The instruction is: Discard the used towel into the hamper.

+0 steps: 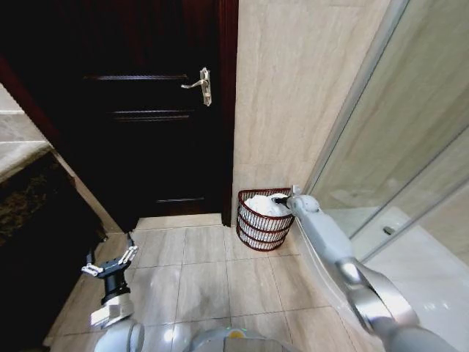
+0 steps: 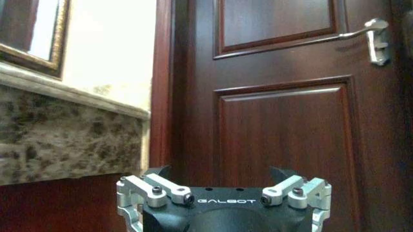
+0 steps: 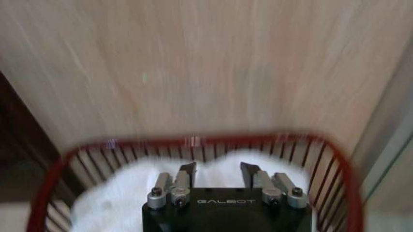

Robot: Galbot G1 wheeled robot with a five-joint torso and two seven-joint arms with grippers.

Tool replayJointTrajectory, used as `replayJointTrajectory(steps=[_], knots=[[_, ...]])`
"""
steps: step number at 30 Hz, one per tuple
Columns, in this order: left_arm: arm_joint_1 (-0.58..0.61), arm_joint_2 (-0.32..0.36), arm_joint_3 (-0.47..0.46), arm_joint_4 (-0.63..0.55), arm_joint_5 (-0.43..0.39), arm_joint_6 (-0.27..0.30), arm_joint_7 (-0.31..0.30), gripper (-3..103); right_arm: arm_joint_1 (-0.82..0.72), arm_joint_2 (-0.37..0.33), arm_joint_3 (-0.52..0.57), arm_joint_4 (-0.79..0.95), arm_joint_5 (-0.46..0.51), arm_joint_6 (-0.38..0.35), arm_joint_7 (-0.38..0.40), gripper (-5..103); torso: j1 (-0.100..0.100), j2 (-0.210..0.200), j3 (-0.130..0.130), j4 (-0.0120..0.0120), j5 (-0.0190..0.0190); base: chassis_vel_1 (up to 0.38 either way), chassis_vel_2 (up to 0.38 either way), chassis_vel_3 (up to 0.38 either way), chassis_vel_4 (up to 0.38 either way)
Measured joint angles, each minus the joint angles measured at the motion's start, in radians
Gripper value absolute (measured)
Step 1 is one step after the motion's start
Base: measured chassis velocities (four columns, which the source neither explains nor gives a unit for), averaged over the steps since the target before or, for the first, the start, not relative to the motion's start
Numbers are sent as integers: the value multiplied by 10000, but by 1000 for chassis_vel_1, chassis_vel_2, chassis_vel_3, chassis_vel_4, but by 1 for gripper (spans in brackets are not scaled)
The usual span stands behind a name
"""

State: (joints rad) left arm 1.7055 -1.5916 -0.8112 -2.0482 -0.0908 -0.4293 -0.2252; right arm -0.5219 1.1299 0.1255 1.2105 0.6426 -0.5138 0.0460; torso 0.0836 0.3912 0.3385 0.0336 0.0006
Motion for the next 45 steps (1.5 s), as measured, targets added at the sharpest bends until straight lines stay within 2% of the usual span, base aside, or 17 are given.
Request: replayJointTrajectory(steps=[2, 3, 5, 6, 8, 11, 12, 13, 14, 15, 17, 20, 23, 30, 34, 41, 45], knots=[[-36, 38, 63, 0, 23, 47, -2, 100, -202, -136, 68, 398, 44, 189, 101, 50, 0, 0, 0, 3, -1, 0, 0, 0, 0], [-85, 117, 171, 0, 46, 111, 0, 100, -651, -453, 241, 1234, 130, 488, 217, 61, -2, 0, -1, 3, -3, 0, 0, 0, 0], [-105, 168, 237, 0, 47, 159, 2, 100, -929, -632, 353, 1742, 151, 654, 259, 61, -2, 1, -1, 1, -4, 0, 0, 0, 0], [-159, 246, 314, 5, 32, 215, 63, 100, -1491, -924, 559, 2627, 152, 1094, 416, 71, -2, 1, -1, 3, -5, 0, 0, 0, 0], [-187, 291, 344, 21, 19, 241, 102, 100, -1785, -1033, 653, 3021, 97, 1353, 558, 71, -2, 1, -2, 3, -7, 0, 0, 0, 0], [-348, 482, 486, 117, -46, 348, 259, 100, -3067, -1212, 975, 4311, -524, 2591, 1316, 88, -2, 1, -2, 3, -4, 0, 0, 0, 0], [-403, 553, 538, 139, -100, 400, 361, 100, -3440, -1208, 1073, 4627, -814, 2884, 1473, 93, -2, 1, -1, 2, -4, 0, 0, 0, 0], [-403, 553, 538, 139, -100, 400, 361, 100, -3440, -1208, 1073, 4627, -814, 2884, 1473, 93, -2, 1, -1, 2, -4, 0, 0, 0, 0], [-463, 648, 601, 164, -163, 454, 460, 100, -3865, -1169, 1220, 4981, -1158, 3175, 1591, 93, -2, 1, -2, 4, -5, 0, 0, 0, 0], [-580, 896, 711, 204, -269, 596, 608, 100, -4558, -1013, 1557, 5559, -1819, 3584, 1700, 99, -2, 1, -2, 4, -5, 0, 0, 0, 0], [-620, 1004, 747, 214, -313, 670, 674, 100, -4759, -961, 1667, 5741, -1985, 3676, 1710, 99, -2, 1, -1, 3, -5, 0, 0, 0, 0], [-797, 1559, 839, 272, -497, 951, 1043, 100, -5887, -637, 2442, 6792, -2691, 3983, 1719, 100, -2, 1, -2, 4, -8, 0, 0, 0, 0], [-950, 2122, 922, 378, -762, 1185, 1441, 100, -7627, -156, 3452, 8026, -3428, 4270, 1826, 100, -2, 1, -1, 2, -6, 0, 0, 0, 0], [-982, 2434, 974, 378, -1184, 1375, 1817, 100, -9269, 408, 4256, 9203, -4013, 4347, 1880, 100, -2, 1, -2, 2, -5, 0, 0, 0, 0], [-1114, 2710, 1020, -51, -1851, 1951, 2188, 100, -10134, 955, 4923, 10326, -4237, 3791, 2310, 100, 0, 2, -2, 4, -6, 0, 0, 0, 0], [-1134, 2797, 922, -600, -2062, 2404, 2226, 100, -10876, 1643, 4986, 11483, -4534, 3322, 2364, 100, 0, 2, -1, 2, -7, 0, 0, 0, 0], [-983, 2743, 864, -932, -2025, 2538, 2196, 100, -11163, 1640, 5006, 11979, -4542, 3135, 2344, 100, 0, 2, -1, 4, -6, 0, 0, 0, 0]])
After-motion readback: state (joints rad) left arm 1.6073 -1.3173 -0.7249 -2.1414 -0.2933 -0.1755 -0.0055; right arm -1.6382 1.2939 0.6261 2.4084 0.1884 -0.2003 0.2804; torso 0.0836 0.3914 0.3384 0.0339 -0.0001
